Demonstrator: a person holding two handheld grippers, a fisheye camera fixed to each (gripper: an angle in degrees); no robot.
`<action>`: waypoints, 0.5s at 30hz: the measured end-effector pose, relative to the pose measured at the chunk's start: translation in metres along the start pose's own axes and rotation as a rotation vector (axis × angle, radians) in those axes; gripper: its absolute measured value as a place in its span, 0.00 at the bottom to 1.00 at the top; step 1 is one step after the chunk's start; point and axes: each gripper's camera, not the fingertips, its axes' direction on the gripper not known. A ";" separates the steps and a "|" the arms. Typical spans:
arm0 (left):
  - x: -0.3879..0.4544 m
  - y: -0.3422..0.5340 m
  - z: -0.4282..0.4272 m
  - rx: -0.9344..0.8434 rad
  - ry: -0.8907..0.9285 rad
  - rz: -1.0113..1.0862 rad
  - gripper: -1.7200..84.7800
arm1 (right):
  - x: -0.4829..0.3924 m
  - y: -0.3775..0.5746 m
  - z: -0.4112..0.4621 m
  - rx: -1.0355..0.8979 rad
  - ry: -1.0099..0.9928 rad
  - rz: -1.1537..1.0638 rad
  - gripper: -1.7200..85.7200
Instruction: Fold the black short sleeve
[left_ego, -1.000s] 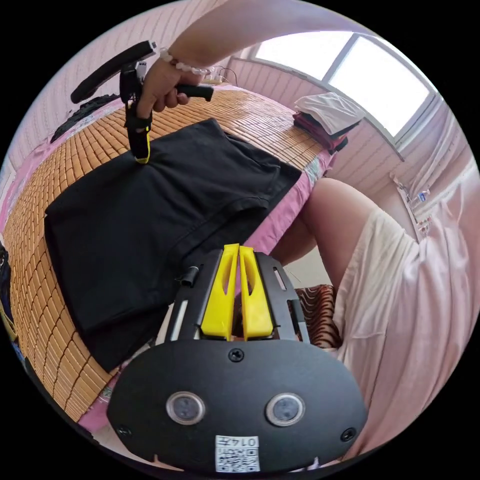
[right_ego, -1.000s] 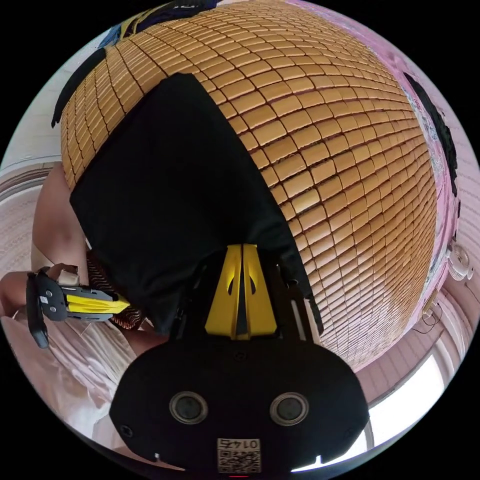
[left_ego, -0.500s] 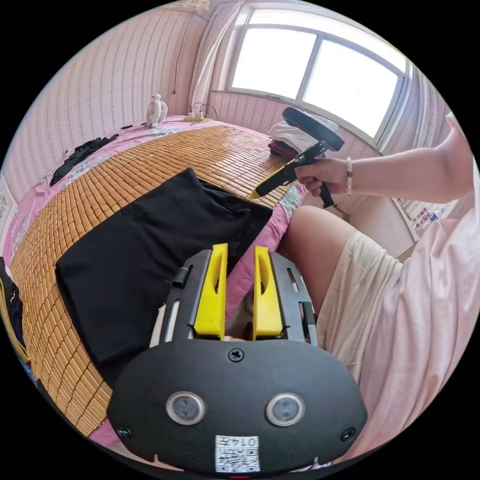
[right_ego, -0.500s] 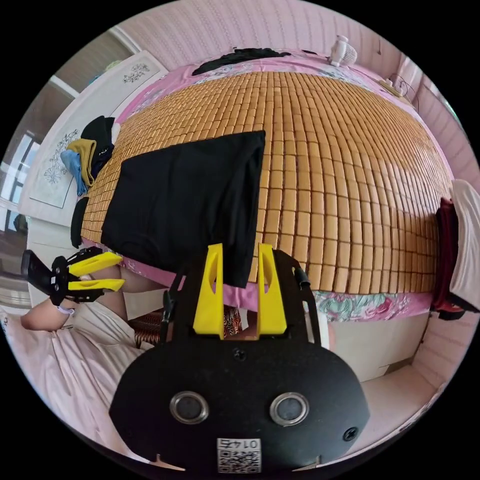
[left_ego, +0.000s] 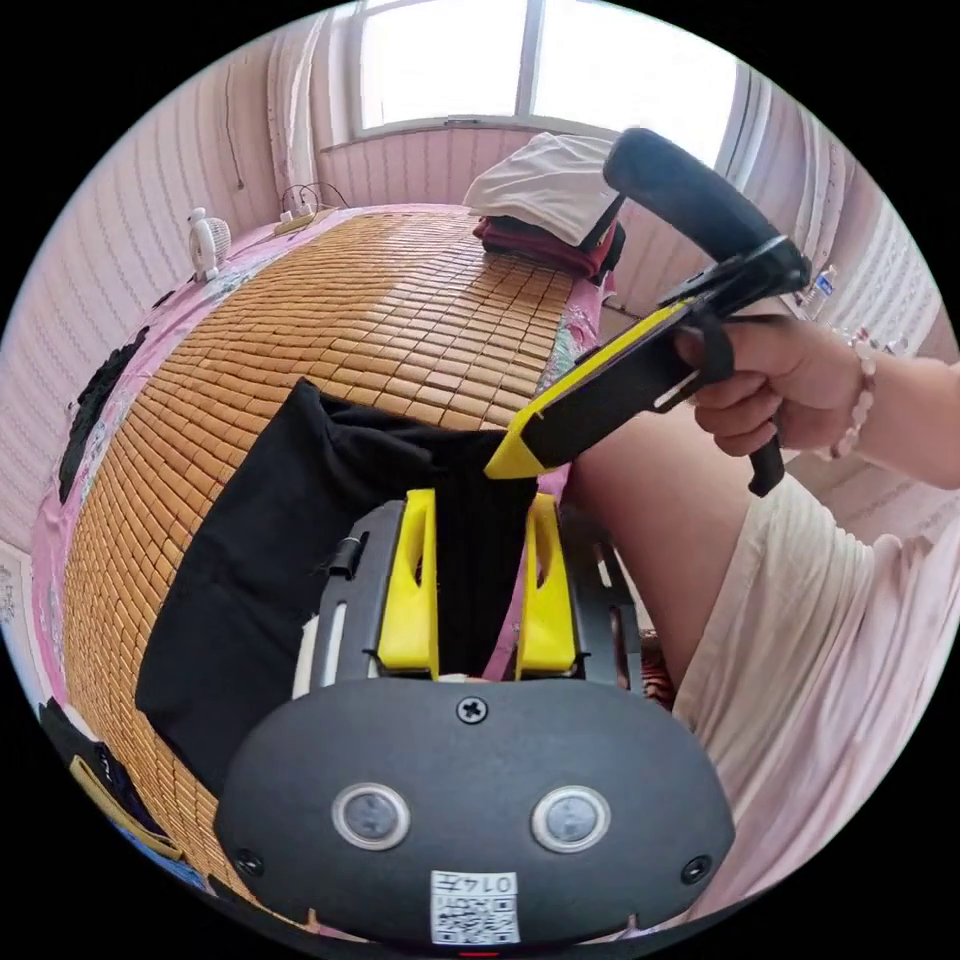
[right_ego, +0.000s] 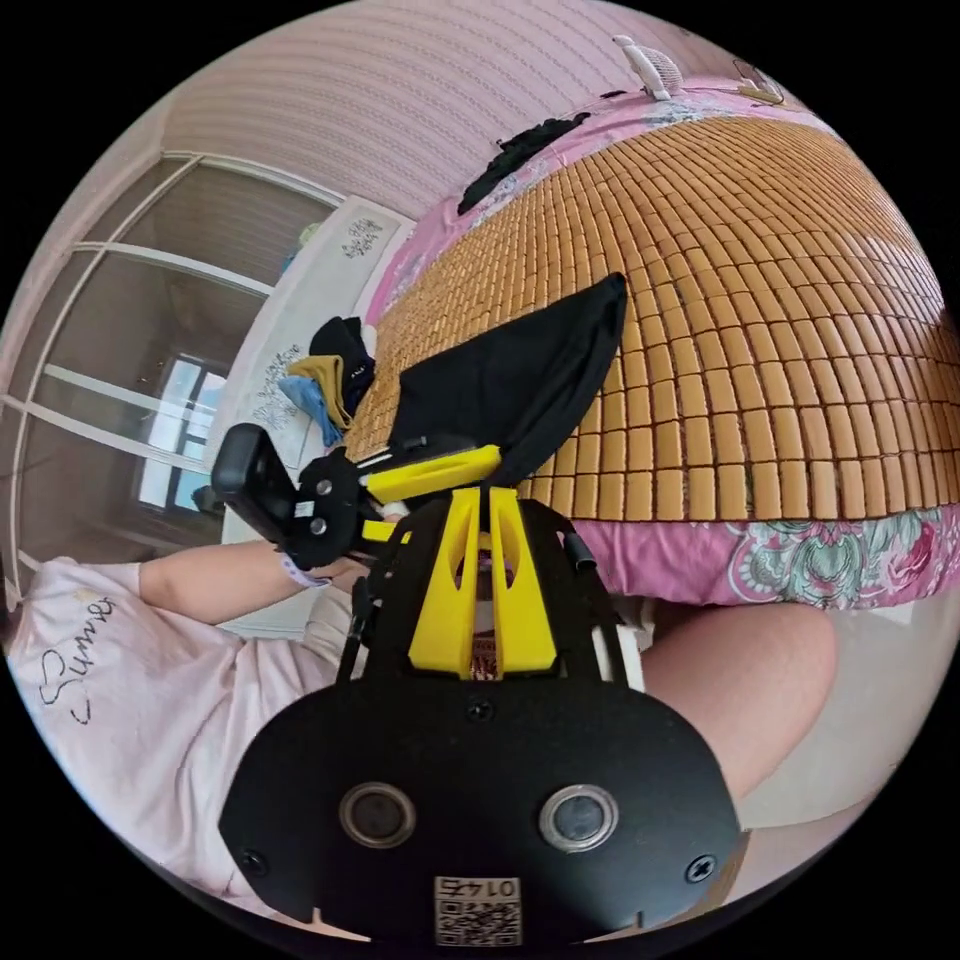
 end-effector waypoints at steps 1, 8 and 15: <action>0.007 0.000 -0.005 0.009 -0.038 0.016 0.07 | 0.000 0.007 -0.015 0.081 -0.004 -0.006 0.05; 0.025 0.032 -0.044 0.128 0.108 0.012 0.02 | 0.076 0.033 -0.050 0.305 0.147 0.319 0.17; 0.026 0.055 -0.058 0.132 0.090 -0.025 0.01 | 0.099 0.025 -0.048 0.245 0.243 0.392 0.08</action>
